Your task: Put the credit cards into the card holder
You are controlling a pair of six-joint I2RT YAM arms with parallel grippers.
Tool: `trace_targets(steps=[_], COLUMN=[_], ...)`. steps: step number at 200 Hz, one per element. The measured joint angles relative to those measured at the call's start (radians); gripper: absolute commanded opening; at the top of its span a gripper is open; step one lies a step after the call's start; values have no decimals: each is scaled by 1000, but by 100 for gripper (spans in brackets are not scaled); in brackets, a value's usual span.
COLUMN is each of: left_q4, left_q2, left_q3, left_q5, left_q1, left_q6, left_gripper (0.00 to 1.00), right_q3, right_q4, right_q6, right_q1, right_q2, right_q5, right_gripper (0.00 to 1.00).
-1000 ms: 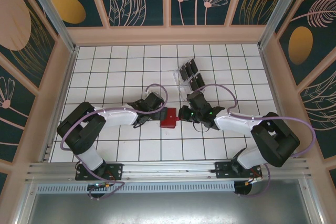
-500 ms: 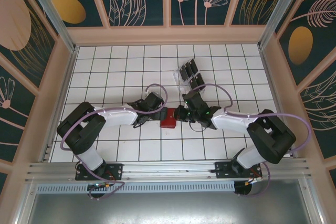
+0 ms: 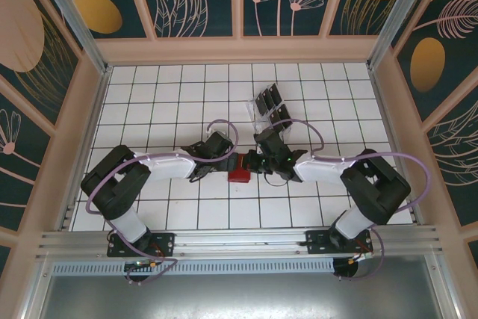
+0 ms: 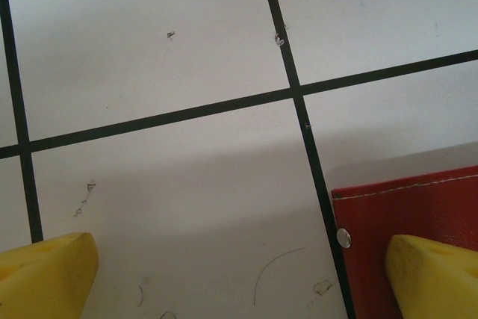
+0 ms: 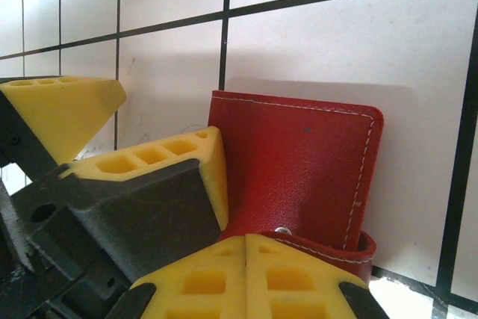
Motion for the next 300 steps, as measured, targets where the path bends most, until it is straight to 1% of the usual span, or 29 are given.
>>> trace_targets(steps=[118,254,300], left_q4=[14,14,-10], left_q2=[0,0,-43], left_q3=[-8,-10,-32], left_q5=[1,0,-3], left_q1=[0,0,0], left_q6=[0,-3,-24], left_gripper=[98,99,99], right_q3=[11,-17,-11], right_q4=[42,126,145], right_q6=[3,59,60], right_q1=[12,13,10], right_q2=[62,102,117], right_q5=[-7,-9,-19], right_gripper=[0,0,0])
